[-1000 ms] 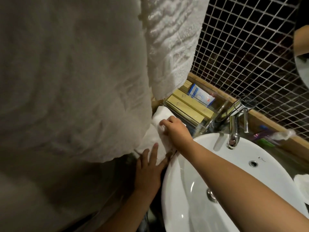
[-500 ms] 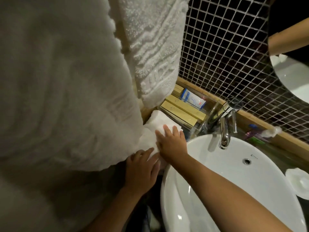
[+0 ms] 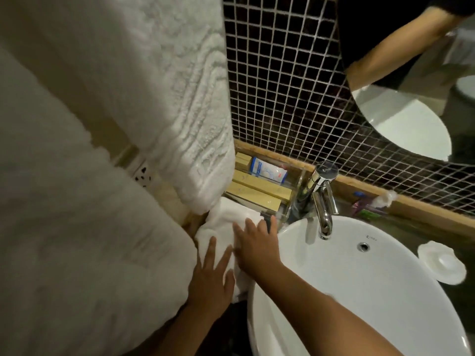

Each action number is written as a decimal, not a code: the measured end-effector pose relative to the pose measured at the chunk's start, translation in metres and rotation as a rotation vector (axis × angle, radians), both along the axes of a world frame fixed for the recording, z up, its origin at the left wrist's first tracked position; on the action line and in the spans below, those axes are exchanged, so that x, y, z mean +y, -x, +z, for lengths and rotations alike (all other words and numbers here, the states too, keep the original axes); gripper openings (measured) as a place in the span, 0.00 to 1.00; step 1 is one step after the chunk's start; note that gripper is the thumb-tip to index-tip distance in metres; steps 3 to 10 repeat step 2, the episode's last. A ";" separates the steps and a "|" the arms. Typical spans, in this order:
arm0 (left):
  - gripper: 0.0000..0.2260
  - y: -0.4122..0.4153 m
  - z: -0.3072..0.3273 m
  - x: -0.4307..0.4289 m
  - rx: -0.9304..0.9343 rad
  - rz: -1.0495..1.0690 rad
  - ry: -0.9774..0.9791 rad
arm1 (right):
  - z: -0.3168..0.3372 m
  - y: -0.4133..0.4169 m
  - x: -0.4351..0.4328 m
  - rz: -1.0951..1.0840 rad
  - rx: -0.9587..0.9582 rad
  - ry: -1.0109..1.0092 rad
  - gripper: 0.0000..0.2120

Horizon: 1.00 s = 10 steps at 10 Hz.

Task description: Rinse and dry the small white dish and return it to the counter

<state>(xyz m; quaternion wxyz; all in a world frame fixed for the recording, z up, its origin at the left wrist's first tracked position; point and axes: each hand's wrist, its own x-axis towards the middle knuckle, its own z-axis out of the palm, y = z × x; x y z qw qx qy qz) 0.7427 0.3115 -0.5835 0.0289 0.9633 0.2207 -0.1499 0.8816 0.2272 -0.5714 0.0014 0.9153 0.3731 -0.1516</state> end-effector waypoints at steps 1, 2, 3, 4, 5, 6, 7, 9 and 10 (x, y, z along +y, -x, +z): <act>0.30 -0.009 0.034 -0.002 -0.009 -0.032 0.049 | 0.029 0.003 -0.027 -0.118 0.063 -0.062 0.33; 0.27 -0.010 0.062 -0.010 -0.245 -0.111 0.140 | 0.053 0.022 -0.074 -0.293 0.111 -0.116 0.33; 0.27 -0.010 0.062 -0.010 -0.245 -0.111 0.140 | 0.053 0.022 -0.074 -0.293 0.111 -0.116 0.33; 0.27 -0.010 0.062 -0.010 -0.245 -0.111 0.140 | 0.053 0.022 -0.074 -0.293 0.111 -0.116 0.33; 0.27 -0.010 0.062 -0.010 -0.245 -0.111 0.140 | 0.053 0.022 -0.074 -0.293 0.111 -0.116 0.33; 0.27 -0.010 0.062 -0.010 -0.245 -0.111 0.140 | 0.053 0.022 -0.074 -0.293 0.111 -0.116 0.33; 0.27 -0.010 0.062 -0.010 -0.245 -0.111 0.140 | 0.053 0.022 -0.074 -0.293 0.111 -0.116 0.33; 0.27 -0.010 0.062 -0.010 -0.245 -0.111 0.140 | 0.053 0.022 -0.074 -0.293 0.111 -0.116 0.33; 0.27 -0.010 0.062 -0.010 -0.245 -0.111 0.140 | 0.053 0.022 -0.074 -0.293 0.111 -0.116 0.33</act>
